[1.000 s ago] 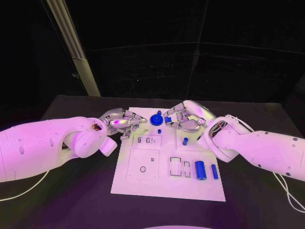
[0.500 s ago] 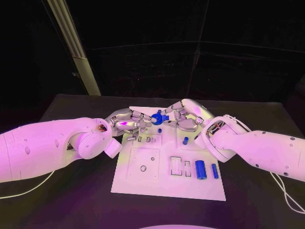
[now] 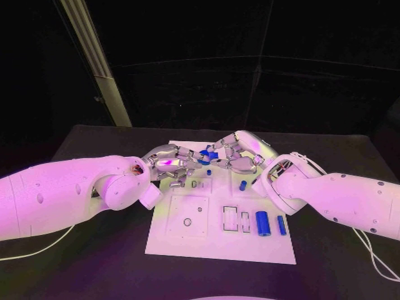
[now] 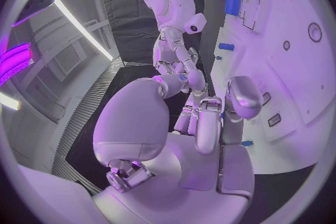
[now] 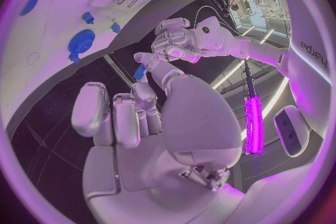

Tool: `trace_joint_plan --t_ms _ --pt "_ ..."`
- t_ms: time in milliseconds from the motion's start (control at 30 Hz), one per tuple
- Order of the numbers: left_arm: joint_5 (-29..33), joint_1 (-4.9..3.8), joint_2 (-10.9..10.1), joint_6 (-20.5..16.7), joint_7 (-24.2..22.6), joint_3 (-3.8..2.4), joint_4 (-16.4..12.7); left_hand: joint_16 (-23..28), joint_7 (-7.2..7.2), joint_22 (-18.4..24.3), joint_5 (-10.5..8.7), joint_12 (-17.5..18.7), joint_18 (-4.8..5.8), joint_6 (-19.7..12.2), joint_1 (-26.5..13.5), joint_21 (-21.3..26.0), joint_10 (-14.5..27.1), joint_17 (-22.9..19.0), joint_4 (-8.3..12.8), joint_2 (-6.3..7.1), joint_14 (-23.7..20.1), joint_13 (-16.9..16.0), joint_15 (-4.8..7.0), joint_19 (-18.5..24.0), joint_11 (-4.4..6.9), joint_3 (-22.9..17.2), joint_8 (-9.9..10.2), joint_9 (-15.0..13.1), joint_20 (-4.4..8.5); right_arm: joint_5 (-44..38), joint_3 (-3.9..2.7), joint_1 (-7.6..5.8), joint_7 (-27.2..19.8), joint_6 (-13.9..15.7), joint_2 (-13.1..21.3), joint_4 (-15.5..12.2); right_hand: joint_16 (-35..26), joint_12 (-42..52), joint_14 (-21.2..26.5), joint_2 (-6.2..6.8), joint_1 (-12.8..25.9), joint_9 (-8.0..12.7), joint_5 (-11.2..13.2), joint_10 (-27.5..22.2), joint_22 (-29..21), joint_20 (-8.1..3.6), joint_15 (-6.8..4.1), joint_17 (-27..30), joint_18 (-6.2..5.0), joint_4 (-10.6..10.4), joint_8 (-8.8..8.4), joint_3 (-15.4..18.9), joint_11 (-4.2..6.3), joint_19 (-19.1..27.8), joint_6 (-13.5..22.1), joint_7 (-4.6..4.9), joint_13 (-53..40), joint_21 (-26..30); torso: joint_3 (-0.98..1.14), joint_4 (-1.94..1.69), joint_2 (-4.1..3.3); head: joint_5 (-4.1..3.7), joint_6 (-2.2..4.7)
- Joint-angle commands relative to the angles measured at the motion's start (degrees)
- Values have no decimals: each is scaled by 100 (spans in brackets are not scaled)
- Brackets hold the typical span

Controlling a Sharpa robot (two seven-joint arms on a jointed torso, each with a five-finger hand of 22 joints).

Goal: Assemble the parts on the task board

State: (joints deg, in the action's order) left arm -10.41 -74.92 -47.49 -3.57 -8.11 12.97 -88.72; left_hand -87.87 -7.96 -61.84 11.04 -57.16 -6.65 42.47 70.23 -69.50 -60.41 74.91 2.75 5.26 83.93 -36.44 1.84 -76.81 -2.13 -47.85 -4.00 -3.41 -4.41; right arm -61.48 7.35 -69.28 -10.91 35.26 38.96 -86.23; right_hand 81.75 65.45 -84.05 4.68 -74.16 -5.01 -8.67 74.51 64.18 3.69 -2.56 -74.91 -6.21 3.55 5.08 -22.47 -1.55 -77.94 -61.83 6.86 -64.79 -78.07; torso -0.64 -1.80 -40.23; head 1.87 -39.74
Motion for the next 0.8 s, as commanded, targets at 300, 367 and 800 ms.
trace_joint_plan --t_ms 300,367,800 --pt "10 -4 13 150 -79 -3 1 -30 18 -28 32 -64 42 22 -78 -47 -39 1216 23 -3 508 -33 41 -12 46 -72 27 -3 46 -19 -3 -10 -60 98 -17 -20 32 2 -380 -53 9 -8 -41 17 12 7 29 -378 116 -35 19 20 -50 -16 -1 30 -10 -23 -4 -3 0 -6 9" --pt "10 -4 14 146 -92 -3 0 -31 21 -31 32 -66 42 27 -84 -49 -39 1217 27 -3 508 -33 42 -13 49 -78 27 -4 47 -19 -3 -10 -40 69 -26 -13 32 2 -380 -53 9 -8 -41 17 12 7 29 -378 116 -35 19 20 -50 -16 -1 30 -10 -23 -6 -5 2 -7 8" --pt "10 -5 -23 27 -160 -4 -9 -43 58 -86 35 -86 52 53 -127 -91 -49 1235 77 2 514 -37 61 -34 75 -120 40 -5 62 -137 -3 -10 203 -156 -23 7 25 -6 -377 -41 21 -6 -49 9 4 14 36 -367 115 -45 11 40 -58 -12 2 37 -2 -20 -5 -6 2 2 -7"
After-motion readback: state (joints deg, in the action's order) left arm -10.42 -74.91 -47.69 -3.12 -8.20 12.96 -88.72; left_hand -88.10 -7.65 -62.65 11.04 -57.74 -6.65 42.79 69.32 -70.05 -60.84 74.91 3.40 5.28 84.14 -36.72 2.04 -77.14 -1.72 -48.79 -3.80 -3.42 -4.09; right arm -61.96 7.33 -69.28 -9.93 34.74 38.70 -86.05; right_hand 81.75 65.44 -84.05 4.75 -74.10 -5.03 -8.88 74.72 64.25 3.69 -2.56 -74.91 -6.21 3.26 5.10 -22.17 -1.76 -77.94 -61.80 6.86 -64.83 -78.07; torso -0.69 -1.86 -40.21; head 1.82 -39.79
